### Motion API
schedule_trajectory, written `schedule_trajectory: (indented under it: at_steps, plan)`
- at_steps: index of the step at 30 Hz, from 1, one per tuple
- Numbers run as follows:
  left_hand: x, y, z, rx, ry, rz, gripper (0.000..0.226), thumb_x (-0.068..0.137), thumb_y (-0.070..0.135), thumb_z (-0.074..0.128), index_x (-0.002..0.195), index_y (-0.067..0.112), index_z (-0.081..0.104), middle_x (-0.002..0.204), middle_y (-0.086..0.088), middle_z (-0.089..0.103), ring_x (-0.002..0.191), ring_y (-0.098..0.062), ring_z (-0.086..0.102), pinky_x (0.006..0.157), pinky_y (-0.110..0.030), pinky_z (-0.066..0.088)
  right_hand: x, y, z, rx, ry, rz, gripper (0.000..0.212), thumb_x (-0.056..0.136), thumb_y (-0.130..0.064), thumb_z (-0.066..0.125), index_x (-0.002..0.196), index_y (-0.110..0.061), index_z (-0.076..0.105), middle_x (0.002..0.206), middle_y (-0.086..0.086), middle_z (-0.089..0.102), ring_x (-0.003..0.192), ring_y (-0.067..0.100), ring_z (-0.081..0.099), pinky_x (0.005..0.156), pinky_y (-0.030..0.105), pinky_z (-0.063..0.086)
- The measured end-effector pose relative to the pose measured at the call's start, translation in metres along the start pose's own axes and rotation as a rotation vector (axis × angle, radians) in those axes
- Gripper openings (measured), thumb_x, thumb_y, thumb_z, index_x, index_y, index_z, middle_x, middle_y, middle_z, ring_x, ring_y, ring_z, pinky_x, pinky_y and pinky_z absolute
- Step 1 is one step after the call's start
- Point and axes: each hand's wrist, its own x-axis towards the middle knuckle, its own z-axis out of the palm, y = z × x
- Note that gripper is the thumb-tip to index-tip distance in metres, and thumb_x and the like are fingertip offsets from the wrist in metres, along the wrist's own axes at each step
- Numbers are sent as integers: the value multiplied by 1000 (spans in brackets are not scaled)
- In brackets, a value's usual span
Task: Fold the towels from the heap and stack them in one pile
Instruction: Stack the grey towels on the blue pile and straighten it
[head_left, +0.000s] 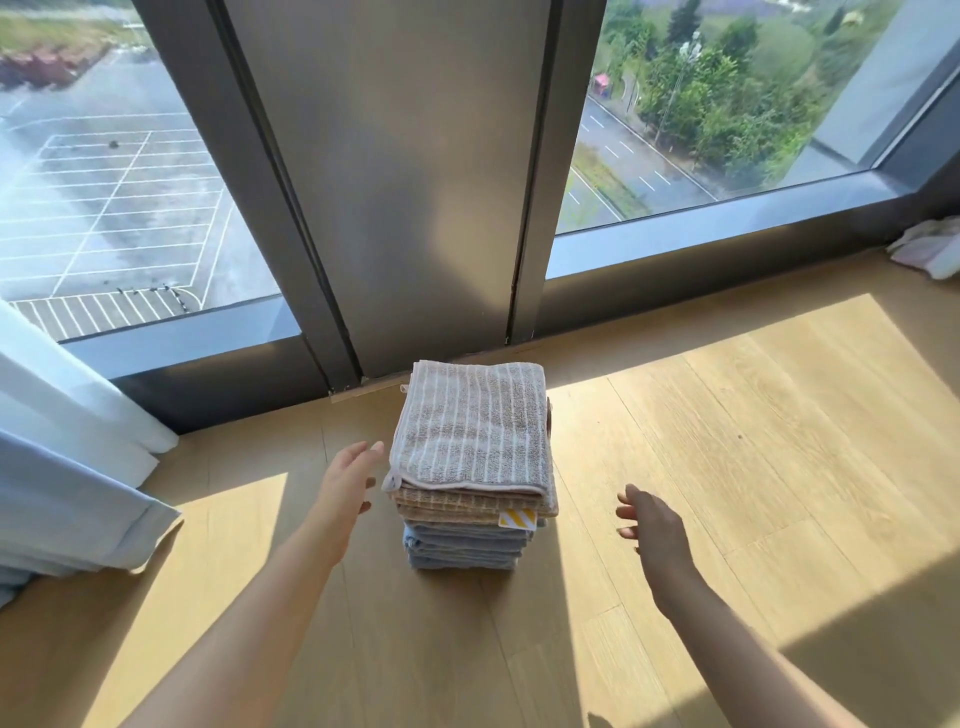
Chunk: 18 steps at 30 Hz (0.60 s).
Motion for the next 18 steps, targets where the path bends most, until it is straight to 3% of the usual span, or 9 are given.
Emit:
schedule_trajectory:
  at_steps: [3,5,8,13,18]
  plan:
    - [-19,-10,-20,-19,30,-37,42,98,34,37,134,13,39,134,-7,46,106,-19,45,86,-34,36,-20,8,13,30,-37,21,22,92,-30,49,91,-8,54,97,11,54,82,23,48,62,23,34]
    - [-34,-19,-39,-34,35,-95,39,98,32,36,131,11,42,133,-8,47,106,-21,46,87,-35,37,-35,18,29,42,-56,78,38,81,-40,55,107,-12,52,101,9,55,93,26,50,69,26,38]
    - [-38,-33,-55,-40,70,-140,38,99,33,33,129,12,44,133,-8,47,106,-23,47,89,-36,36,-38,39,53,-20,-98,128,49,87,-37,51,131,-18,42,123,11,54,112,30,50,92,35,37]
    - [-15,-50,-41,19,162,-172,42,101,28,23,136,12,40,138,-10,45,118,-29,46,94,-39,36,-19,53,61,-213,-248,83,55,91,-13,48,142,-24,27,115,7,50,93,19,47,77,27,30]
    - [-7,-66,-2,3,190,-206,43,102,23,21,139,7,36,140,-13,42,127,-33,41,105,-41,30,1,55,39,-322,-385,68,65,87,-9,51,144,-24,22,121,5,50,101,19,51,80,26,33]
